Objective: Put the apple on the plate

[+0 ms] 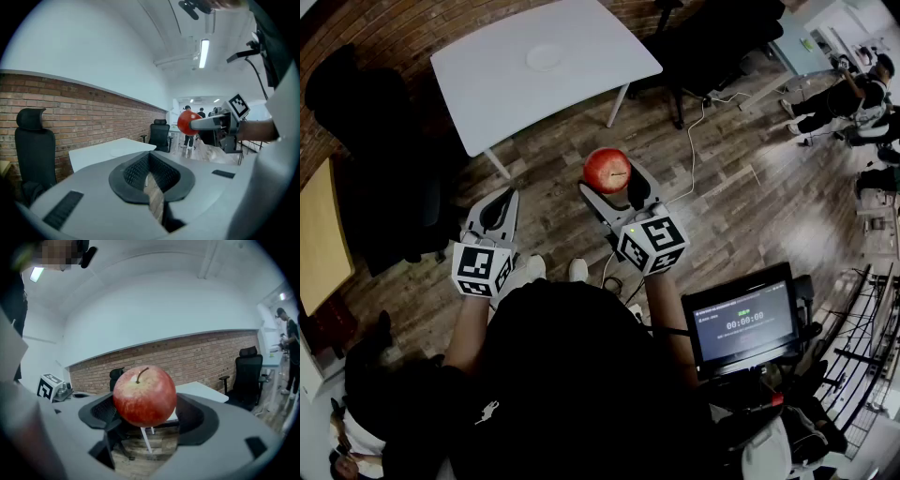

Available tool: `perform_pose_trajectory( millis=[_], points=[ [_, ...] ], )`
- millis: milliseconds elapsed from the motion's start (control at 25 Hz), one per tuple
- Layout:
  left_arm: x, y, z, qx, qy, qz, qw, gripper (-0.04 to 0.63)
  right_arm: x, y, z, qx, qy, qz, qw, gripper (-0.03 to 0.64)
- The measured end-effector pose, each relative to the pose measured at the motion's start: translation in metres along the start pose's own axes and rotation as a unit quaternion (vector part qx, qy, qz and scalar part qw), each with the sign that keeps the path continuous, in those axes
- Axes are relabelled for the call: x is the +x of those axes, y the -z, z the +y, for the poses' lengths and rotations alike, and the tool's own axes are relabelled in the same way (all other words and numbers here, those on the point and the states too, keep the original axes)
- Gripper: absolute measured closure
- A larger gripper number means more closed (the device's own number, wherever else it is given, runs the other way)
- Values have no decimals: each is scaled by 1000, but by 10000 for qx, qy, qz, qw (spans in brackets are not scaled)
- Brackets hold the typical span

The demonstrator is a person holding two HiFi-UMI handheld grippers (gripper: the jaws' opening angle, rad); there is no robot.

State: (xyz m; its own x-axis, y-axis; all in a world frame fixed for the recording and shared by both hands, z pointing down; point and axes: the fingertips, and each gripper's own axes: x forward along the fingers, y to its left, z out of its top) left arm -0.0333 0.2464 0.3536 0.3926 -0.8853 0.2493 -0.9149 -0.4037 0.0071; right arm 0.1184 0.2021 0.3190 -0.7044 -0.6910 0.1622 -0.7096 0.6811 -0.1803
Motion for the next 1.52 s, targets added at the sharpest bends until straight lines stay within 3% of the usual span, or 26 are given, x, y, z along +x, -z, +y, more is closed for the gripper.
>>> perform_pose_trajectory(
  millis=[680, 1520],
  points=[
    [7, -2, 5, 25, 6, -51, 10000, 589, 10, -7, -9, -125, 93, -45, 9999, 222],
    [30, -3, -46, 121, 128, 111, 9998, 589, -29, 1, -45, -67, 153, -36, 9999, 222]
  ],
)
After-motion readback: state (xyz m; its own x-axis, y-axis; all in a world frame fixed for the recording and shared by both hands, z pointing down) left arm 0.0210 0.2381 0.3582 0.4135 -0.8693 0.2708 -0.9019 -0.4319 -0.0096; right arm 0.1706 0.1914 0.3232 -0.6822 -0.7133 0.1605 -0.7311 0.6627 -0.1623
